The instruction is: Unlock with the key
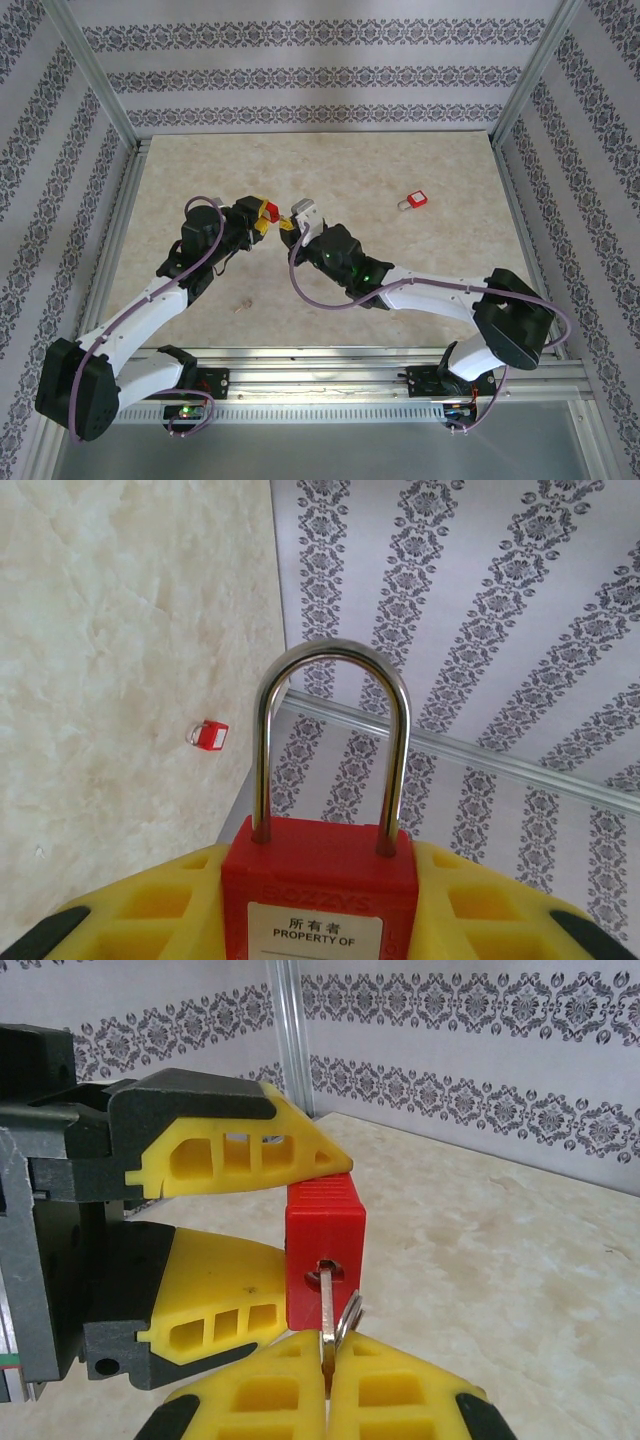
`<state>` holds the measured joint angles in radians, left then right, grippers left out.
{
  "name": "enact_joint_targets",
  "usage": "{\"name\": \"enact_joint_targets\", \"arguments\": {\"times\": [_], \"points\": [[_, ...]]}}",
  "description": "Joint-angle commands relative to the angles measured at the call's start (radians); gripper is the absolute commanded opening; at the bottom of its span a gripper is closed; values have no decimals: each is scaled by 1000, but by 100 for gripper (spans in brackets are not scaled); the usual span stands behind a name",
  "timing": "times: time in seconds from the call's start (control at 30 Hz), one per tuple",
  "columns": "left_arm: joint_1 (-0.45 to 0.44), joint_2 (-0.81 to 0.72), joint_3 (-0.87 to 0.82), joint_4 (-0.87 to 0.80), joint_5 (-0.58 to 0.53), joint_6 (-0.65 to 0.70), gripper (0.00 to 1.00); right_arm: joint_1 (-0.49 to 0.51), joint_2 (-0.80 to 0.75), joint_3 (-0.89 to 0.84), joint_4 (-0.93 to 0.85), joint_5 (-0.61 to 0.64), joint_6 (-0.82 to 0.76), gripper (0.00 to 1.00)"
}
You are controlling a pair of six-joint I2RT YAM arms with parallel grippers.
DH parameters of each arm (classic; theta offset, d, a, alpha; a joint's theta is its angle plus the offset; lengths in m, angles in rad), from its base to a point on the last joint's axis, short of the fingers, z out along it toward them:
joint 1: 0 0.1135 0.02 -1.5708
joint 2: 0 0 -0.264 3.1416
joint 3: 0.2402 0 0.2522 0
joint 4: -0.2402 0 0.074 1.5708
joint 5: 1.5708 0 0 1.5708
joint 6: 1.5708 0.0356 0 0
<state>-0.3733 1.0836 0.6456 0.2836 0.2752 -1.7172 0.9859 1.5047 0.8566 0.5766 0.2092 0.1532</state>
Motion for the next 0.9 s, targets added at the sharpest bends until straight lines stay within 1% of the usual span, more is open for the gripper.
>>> {"name": "enact_joint_targets", "arguments": {"times": [0.0,0.17,0.4,0.5,0.63,0.77,0.87], "points": [[-41,-3,44,33,30,26,0,9,28,41,22,-22,0,0],[-68,18,50,54,42,51,0,-12,46,50,20,-51,19,0],[-111,57,31,165,50,49,0,-32,57,58,21,-93,40,0],[-125,50,54,139,46,91,0,-42,58,53,26,-103,49,0],[-167,65,56,179,47,92,0,-57,67,62,24,-118,59,0],[-228,82,88,137,29,147,0,-63,81,79,26,-141,60,0],[-243,107,69,211,33,138,0,-67,78,78,30,-137,69,0]]}}
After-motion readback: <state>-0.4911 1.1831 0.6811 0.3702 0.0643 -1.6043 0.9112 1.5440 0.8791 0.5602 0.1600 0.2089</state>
